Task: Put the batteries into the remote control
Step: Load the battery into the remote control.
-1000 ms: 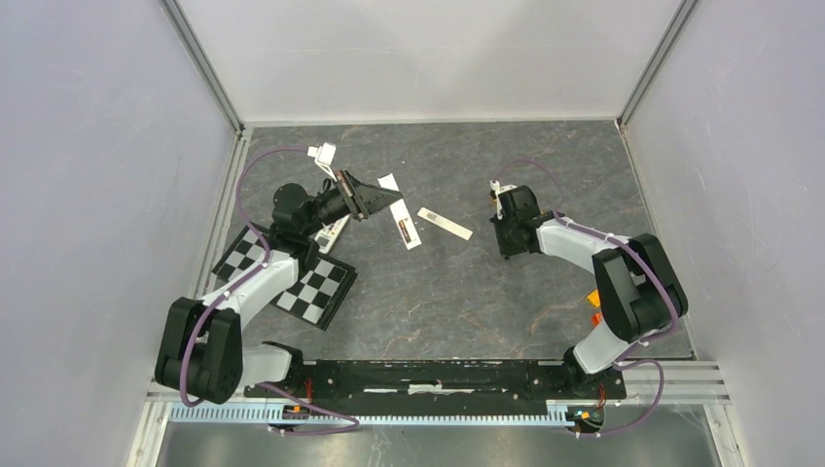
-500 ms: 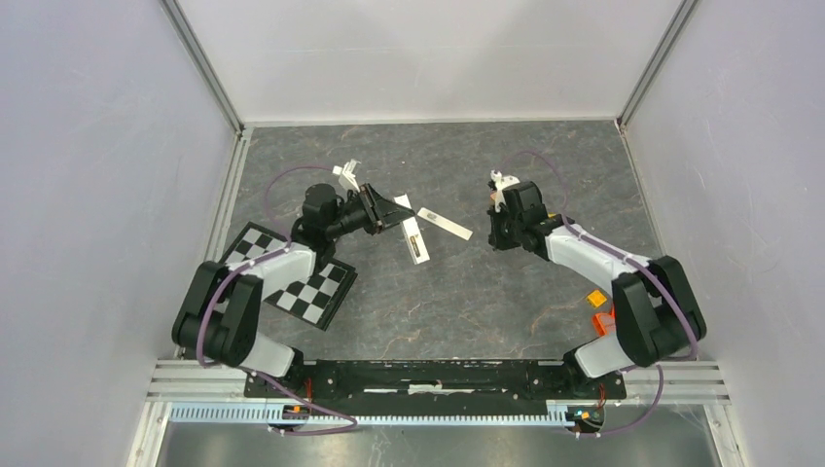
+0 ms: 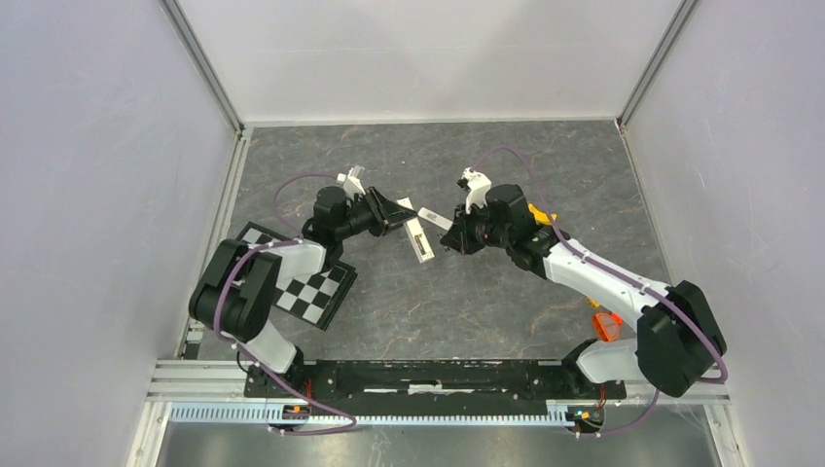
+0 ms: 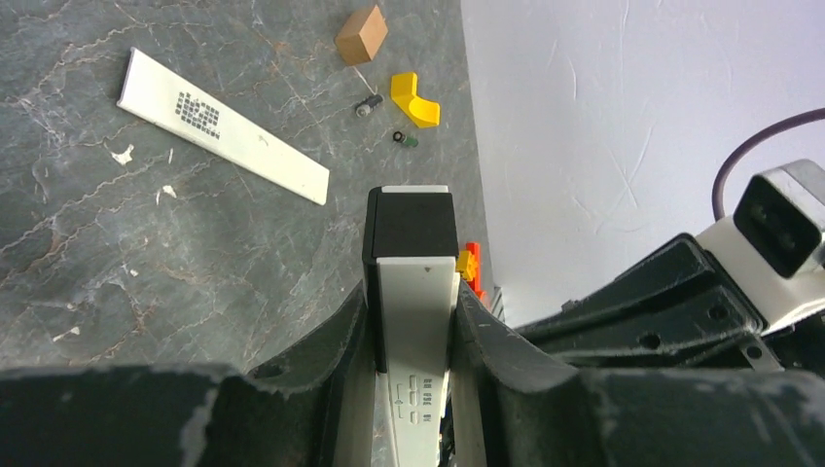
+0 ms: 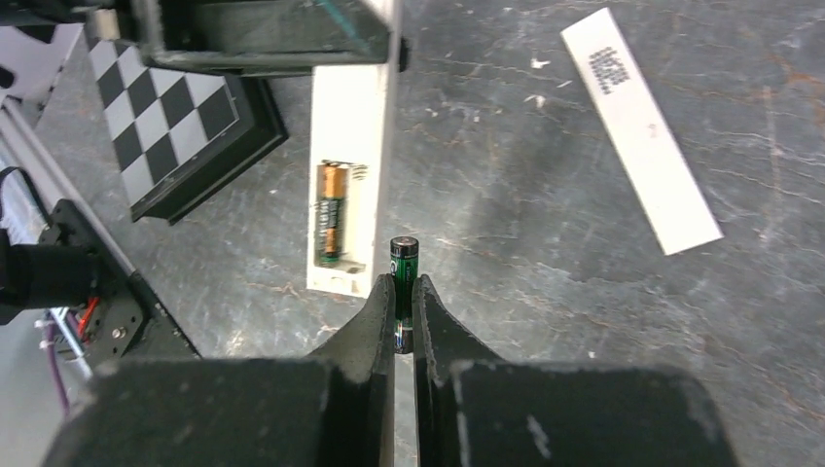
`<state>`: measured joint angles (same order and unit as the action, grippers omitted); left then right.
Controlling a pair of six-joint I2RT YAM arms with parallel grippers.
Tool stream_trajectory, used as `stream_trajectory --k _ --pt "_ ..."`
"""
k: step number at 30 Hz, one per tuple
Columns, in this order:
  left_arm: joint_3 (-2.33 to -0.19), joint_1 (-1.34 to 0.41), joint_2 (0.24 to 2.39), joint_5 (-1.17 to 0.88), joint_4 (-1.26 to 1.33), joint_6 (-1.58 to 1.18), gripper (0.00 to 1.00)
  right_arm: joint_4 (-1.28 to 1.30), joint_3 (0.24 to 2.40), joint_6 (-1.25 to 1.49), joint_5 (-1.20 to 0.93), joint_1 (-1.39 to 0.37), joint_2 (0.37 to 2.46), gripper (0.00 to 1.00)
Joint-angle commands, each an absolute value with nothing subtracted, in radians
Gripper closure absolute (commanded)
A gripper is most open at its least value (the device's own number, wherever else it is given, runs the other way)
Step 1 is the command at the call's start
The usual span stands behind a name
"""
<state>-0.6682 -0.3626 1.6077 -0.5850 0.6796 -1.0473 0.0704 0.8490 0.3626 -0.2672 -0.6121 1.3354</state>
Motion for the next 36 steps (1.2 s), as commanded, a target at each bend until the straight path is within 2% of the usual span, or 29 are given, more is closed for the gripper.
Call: stream_trajectory --k 1,24,36 --pt "-0.663 -0.371 1.63 -0.584 0.832 -1.125 0.82 0.06 0.916 0.381 -0.309 -0.638 1.346 0.95" --pt "-0.645 -0.378 1.688 -0.624 0.995 -1.238 0.82 0.066 0.967 0.359 -0.284 -0.678 1.413 0.89" --pt "-0.642 -0.38 1.691 -0.621 1.017 -1.256 0.82 0.101 0.984 0.359 -0.259 -0.681 1.423 0.71"
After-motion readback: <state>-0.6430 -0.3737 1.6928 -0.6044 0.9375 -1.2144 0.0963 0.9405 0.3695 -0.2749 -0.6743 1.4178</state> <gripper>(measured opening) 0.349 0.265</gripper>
